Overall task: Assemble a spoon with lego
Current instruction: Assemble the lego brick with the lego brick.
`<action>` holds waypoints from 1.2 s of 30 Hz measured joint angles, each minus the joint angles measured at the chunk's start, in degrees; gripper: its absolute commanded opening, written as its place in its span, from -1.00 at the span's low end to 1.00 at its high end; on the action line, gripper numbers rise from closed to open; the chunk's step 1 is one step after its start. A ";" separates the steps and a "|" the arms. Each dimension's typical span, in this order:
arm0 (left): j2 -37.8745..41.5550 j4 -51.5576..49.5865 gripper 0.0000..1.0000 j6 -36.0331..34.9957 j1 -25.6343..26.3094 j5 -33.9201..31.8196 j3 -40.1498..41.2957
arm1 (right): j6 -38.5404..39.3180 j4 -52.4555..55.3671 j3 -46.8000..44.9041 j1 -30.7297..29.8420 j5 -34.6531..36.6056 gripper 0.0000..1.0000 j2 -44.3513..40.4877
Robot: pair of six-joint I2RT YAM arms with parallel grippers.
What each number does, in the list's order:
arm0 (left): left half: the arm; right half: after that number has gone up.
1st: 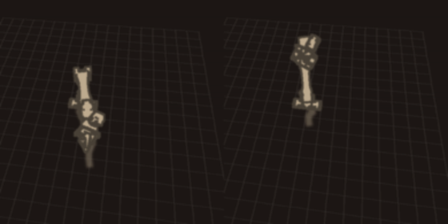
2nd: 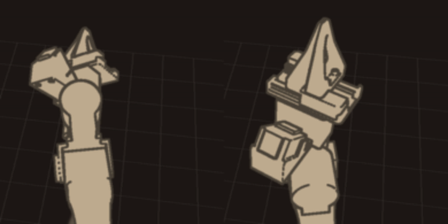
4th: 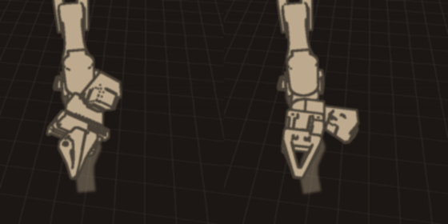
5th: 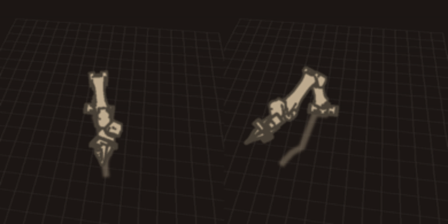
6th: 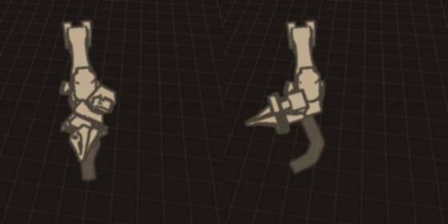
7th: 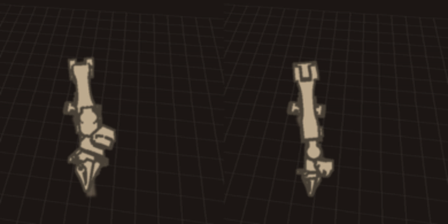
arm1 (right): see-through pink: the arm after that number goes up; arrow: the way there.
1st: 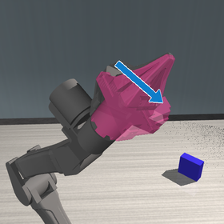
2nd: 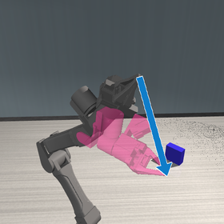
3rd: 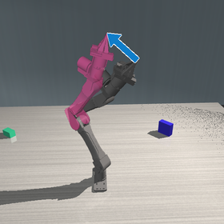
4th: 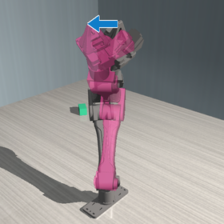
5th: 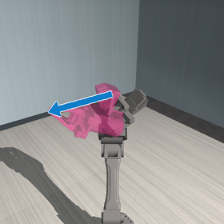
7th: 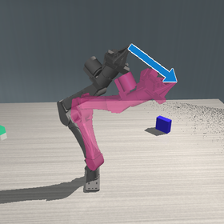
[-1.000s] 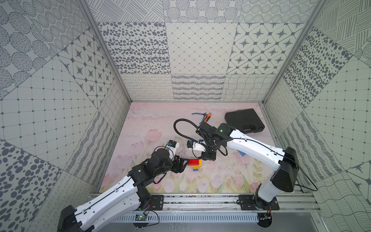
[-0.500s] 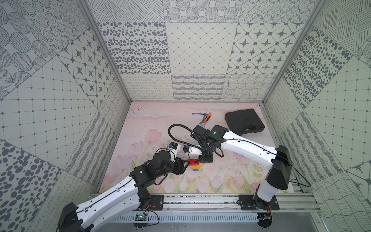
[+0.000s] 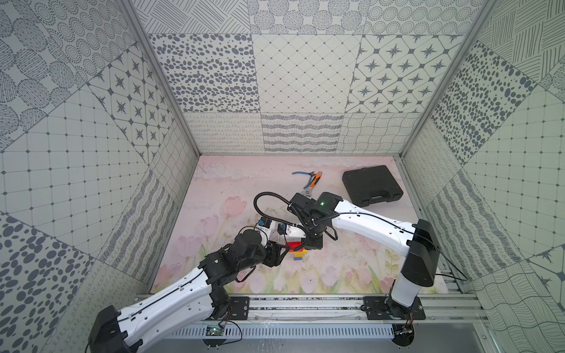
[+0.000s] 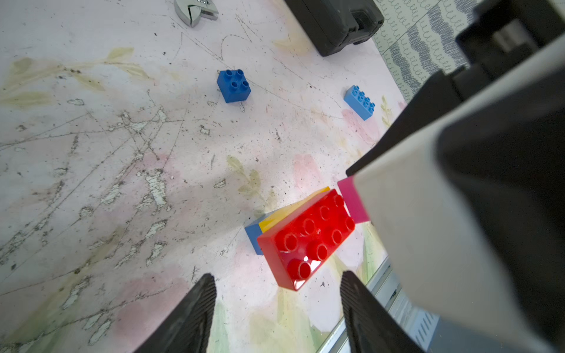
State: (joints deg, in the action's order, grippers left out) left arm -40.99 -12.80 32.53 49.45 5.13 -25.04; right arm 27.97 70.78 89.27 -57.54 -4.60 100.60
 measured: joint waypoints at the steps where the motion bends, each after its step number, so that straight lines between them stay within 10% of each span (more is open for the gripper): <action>1: -0.04 0.07 0.33 0.00 0.00 0.00 0.00 | 0.02 0.00 0.04 0.00 0.02 -0.80 0.02; 36: -0.59 1.90 0.32 0.04 0.48 -0.63 1.18 | -0.13 0.42 1.03 -0.37 0.20 -0.76 1.31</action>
State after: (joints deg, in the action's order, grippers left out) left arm -41.58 -10.90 32.58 49.93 4.49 -23.86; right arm 27.83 71.20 90.30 -57.91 -4.40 101.91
